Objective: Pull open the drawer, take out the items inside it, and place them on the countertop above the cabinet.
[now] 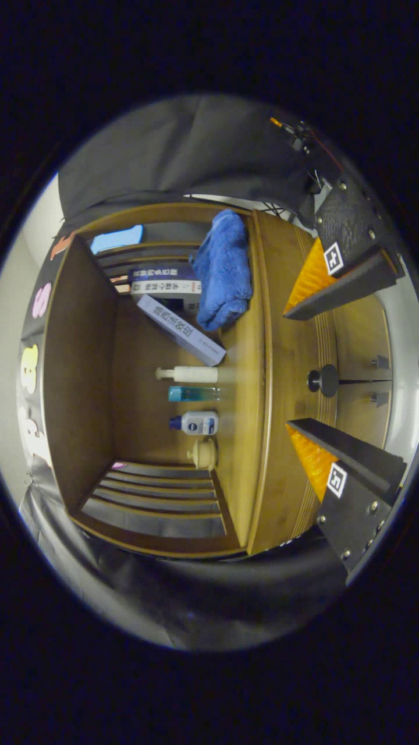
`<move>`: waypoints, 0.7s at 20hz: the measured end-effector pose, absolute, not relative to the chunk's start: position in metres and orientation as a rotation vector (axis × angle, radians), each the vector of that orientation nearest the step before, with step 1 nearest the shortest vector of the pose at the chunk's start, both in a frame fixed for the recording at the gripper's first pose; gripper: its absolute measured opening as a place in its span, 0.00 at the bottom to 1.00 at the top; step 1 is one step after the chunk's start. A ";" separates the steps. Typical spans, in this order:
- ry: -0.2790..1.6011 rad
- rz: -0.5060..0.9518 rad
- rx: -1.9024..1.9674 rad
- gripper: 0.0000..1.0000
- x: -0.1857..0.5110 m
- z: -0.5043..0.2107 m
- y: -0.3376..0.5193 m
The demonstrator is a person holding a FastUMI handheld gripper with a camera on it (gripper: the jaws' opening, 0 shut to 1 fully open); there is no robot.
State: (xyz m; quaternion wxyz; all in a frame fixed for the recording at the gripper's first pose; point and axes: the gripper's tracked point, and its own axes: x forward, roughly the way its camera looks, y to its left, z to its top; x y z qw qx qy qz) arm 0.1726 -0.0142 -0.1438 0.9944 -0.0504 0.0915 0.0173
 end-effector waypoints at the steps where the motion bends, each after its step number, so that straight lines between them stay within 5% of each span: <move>1: 0.202 0.031 -0.094 1.00 0.185 -0.151 -0.016; 5: 0.294 0.062 -0.078 1.00 0.209 -0.194 0.000; 14: 0.278 0.001 -0.170 0.48 0.215 -0.223 -0.009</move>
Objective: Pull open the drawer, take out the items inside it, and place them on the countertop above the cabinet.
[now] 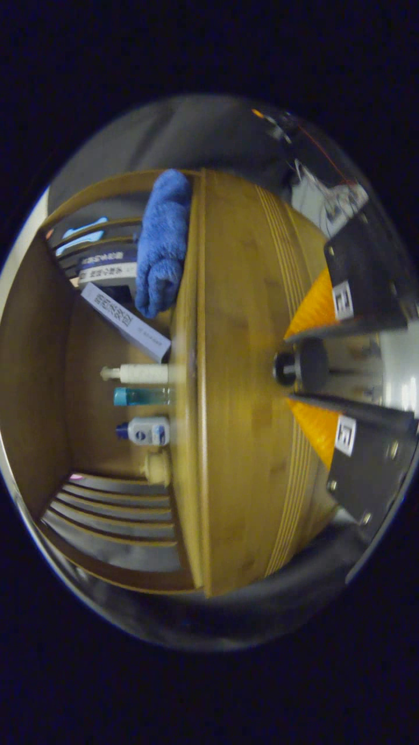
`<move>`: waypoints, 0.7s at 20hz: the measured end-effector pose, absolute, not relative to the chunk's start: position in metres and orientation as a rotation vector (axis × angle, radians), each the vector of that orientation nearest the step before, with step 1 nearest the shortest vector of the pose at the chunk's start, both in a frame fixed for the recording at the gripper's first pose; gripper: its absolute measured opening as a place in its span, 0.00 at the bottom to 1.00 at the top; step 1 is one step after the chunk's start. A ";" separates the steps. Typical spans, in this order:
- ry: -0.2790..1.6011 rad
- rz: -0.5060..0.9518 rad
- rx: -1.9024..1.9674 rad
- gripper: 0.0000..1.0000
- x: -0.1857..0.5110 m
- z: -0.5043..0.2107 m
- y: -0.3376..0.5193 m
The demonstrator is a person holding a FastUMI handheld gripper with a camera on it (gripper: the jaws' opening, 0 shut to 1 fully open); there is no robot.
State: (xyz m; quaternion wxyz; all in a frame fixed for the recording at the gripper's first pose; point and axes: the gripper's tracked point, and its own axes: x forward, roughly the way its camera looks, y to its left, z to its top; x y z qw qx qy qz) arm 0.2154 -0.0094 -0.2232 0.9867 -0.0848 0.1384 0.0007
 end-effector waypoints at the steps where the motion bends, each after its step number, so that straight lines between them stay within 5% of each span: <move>1: 0.245 -0.004 -0.192 0.42 0.214 -0.220 -0.007; 7: 0.252 0.025 -0.054 0.39 0.212 -0.221 -0.004; 10: 0.294 0.042 -0.059 0.26 0.202 -0.223 -0.003; 14: 0.289 0.053 -0.078 0.25 0.163 -0.220 -0.008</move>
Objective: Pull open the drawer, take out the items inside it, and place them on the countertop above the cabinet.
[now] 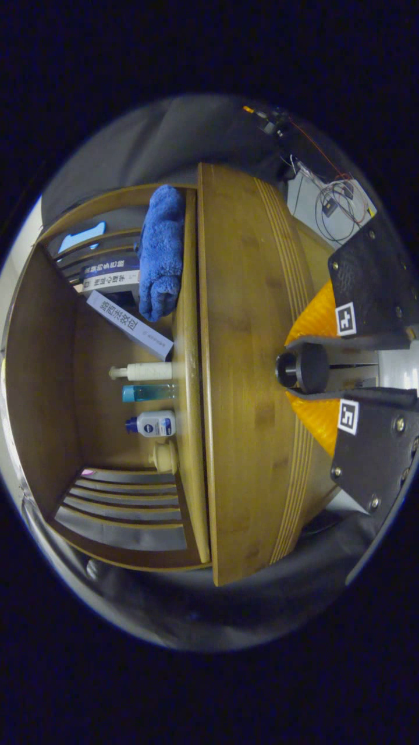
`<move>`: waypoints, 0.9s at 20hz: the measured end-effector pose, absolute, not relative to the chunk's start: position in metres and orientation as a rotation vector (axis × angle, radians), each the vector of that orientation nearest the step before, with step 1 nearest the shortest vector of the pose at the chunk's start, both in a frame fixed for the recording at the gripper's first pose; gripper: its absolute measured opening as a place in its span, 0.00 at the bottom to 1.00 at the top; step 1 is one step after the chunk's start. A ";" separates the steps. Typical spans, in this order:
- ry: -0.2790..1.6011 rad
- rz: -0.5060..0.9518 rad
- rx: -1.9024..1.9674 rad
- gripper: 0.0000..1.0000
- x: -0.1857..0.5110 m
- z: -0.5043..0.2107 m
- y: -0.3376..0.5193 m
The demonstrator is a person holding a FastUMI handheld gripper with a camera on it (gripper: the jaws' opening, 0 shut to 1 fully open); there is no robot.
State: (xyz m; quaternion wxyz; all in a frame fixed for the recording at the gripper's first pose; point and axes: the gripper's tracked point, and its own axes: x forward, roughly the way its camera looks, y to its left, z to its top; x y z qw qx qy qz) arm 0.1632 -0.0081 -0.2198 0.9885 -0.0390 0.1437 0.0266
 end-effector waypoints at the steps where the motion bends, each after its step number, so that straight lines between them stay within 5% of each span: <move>1: 0.290 0.058 -0.078 0.26 0.153 -0.219 -0.009; 18: 0.272 0.074 -0.102 0.25 0.043 -0.224 -0.024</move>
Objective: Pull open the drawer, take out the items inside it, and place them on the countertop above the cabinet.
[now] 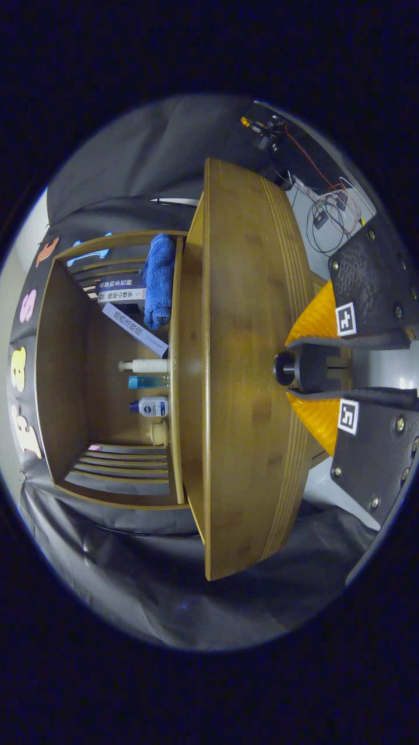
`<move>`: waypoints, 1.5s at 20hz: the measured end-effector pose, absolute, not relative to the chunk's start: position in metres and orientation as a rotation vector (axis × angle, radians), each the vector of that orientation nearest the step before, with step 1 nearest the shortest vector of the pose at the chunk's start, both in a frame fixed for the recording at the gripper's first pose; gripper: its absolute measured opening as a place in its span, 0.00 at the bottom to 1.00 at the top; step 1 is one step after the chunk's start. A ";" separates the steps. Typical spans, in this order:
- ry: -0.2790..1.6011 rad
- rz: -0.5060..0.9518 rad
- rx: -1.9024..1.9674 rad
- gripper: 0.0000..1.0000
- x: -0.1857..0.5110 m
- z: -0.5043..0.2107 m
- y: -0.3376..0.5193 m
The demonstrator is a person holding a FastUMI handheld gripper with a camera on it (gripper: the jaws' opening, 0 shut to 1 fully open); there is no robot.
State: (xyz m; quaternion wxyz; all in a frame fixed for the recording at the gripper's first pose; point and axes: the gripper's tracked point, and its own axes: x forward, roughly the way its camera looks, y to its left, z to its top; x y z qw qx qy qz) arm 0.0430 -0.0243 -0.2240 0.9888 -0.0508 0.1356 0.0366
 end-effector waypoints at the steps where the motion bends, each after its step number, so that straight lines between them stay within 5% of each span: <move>1: 0.275 0.070 -0.110 0.25 0.042 -0.225 -0.024; 4: 0.305 0.066 -0.119 0.25 0.042 -0.225 -0.025; 14: 0.322 0.112 -0.150 0.98 0.041 -0.164 -0.011; 23: 0.337 0.230 -0.175 0.98 0.070 -0.075 0.030; 30: 0.729 0.231 -0.306 0.98 0.134 -0.151 0.033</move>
